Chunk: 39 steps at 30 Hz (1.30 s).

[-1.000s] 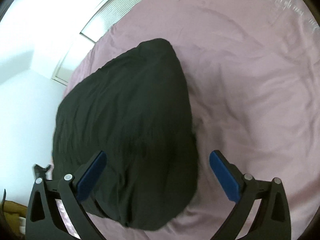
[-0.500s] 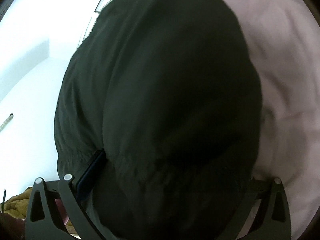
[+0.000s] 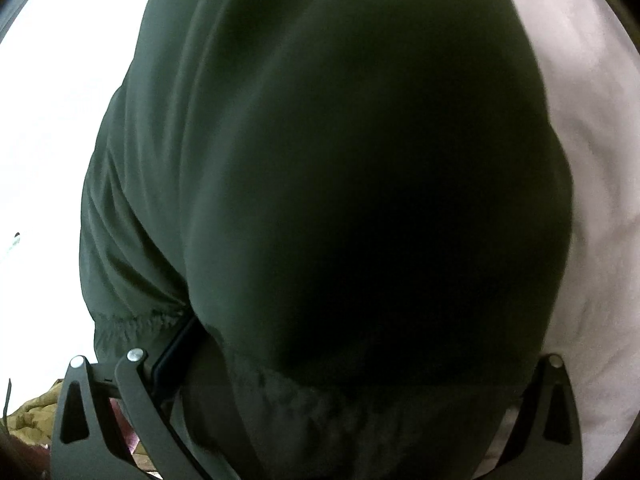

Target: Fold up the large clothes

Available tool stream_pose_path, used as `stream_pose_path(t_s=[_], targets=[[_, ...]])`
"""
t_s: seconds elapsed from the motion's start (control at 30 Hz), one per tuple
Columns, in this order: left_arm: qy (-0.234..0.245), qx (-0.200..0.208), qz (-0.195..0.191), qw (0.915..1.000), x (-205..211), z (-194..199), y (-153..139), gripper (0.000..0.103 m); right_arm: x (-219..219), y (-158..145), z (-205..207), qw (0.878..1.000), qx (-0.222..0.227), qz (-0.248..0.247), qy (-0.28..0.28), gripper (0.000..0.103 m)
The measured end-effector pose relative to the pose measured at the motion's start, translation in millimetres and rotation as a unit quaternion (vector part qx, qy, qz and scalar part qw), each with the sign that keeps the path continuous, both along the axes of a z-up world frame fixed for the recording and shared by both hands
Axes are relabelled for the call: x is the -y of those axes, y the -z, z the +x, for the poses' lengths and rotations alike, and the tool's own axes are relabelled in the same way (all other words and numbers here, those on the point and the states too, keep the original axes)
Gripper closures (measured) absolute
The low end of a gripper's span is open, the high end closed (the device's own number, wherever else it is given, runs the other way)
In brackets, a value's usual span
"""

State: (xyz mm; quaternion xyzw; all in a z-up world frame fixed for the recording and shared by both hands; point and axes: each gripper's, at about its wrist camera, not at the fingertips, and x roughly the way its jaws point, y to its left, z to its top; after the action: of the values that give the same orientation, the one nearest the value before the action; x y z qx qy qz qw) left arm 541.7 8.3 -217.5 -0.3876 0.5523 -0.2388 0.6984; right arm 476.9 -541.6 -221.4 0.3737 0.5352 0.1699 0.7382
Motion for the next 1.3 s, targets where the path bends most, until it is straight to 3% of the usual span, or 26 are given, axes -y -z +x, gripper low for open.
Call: stream_pose_path(t_s=[0.07, 0.13, 0.2, 0.23, 0.33, 0.63, 0.8, 1.0, 1.13, 1.23, 1.3], targets=[[-0.007, 0.009, -0.004, 0.9999, 1, -6, -5, 0.022, -8, -6, 2, 1.0, -0.001, -0.017, -0.002, 0.004], [-0.016, 0.027, -0.006, 0.9995, 1, -15, -17, 0.048, -14, -14, 1, 1.0, 0.005, -0.02, -0.001, 0.03], [-0.026, 0.039, -0.005, 0.9989, 1, -22, -26, 0.064, -22, -23, -1, 1.0, 0.014, -0.024, -0.001, 0.051], [-0.029, 0.042, -0.003, 0.9987, 3, -25, -31, 0.07, -27, -30, -1, 0.999, 0.019, -0.031, -0.003, 0.061], [-0.045, 0.058, -0.014, 0.9972, 3, -38, -51, 0.082, -38, -46, -2, 0.998, 0.03, -0.046, -0.005, 0.073], [-0.052, 0.134, -0.084, 0.986, -6, -89, -142, 0.088, -72, -116, -19, 0.994, 0.095, -0.057, -0.008, 0.083], [-0.033, 0.171, -0.096, 0.98, -6, -114, -193, 0.089, -94, -158, -28, 0.99, 0.135, -0.044, -0.015, 0.085], [-0.028, 0.192, -0.104, 0.9755, -8, -148, -231, 0.089, -104, -198, -43, 0.985, 0.171, -0.024, -0.017, 0.087], [-0.029, 0.197, -0.102, 0.9748, -32, -184, -236, 0.089, -98, -212, -61, 0.983, 0.183, -0.017, -0.026, 0.088], [-0.043, 0.179, -0.101, 0.9778, -51, -202, -211, 0.089, -106, -202, -77, 0.984, 0.174, -0.009, -0.028, 0.088], [-0.057, 0.152, -0.085, 0.9831, -64, -210, -176, 0.089, -108, -184, -89, 0.987, 0.159, -0.003, -0.019, 0.088]])
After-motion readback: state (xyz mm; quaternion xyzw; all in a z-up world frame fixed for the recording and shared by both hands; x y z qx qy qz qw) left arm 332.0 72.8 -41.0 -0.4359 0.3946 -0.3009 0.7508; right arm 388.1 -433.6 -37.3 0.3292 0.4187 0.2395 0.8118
